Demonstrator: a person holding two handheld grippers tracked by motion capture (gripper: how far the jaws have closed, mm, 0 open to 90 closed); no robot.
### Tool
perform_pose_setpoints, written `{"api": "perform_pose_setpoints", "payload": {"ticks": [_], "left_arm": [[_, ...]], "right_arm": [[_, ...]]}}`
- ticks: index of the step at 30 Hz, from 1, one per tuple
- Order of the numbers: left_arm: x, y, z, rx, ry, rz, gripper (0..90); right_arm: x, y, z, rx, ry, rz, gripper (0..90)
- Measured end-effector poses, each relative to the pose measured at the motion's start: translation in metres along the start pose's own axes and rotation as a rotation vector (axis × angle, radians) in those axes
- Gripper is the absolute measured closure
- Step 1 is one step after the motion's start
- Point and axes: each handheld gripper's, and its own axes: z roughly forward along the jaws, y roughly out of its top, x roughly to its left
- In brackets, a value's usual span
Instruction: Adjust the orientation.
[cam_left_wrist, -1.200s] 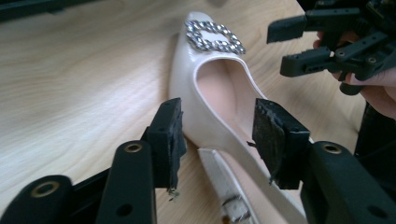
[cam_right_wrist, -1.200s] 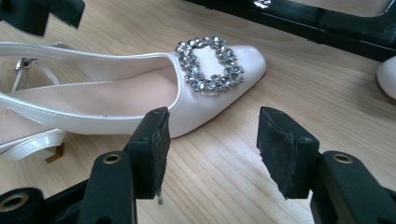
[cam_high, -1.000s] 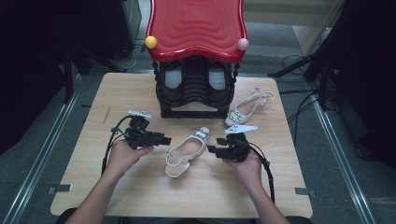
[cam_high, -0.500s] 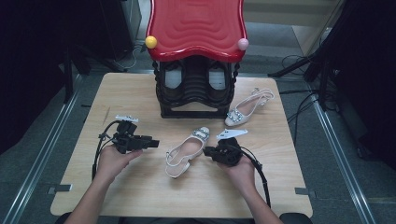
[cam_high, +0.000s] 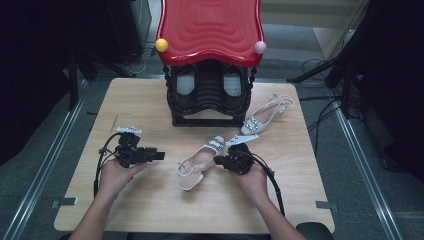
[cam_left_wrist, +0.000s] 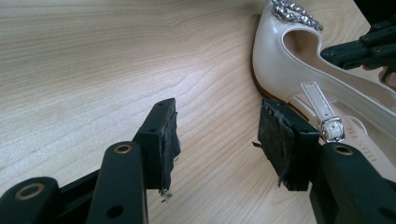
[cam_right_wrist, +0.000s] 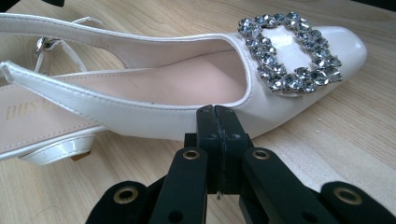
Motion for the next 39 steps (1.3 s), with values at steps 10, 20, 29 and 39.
{"api": "perform_pose_setpoints", "payload": {"ticks": [10, 20, 29, 39], "left_arm": [[0.004, -0.006, -0.005, -0.007, 0.019, -0.012, 47.4], [0.004, -0.009, -0.008, -0.014, 0.028, -0.015, 47.4], [0.007, -0.012, -0.010, -0.015, 0.038, -0.023, 47.4], [0.011, -0.016, -0.014, -0.029, 0.051, -0.032, 46.5]], "right_arm": [[-0.009, 0.004, -0.003, 0.004, -0.020, 0.015, 90.0], [-0.010, 0.010, 0.005, 0.010, -0.040, -0.016, 90.0], [-0.015, 0.020, 0.014, 0.004, -0.042, -0.024, 90.0], [-0.020, 0.025, 0.015, 0.001, -0.031, -0.008, 87.9]]}}
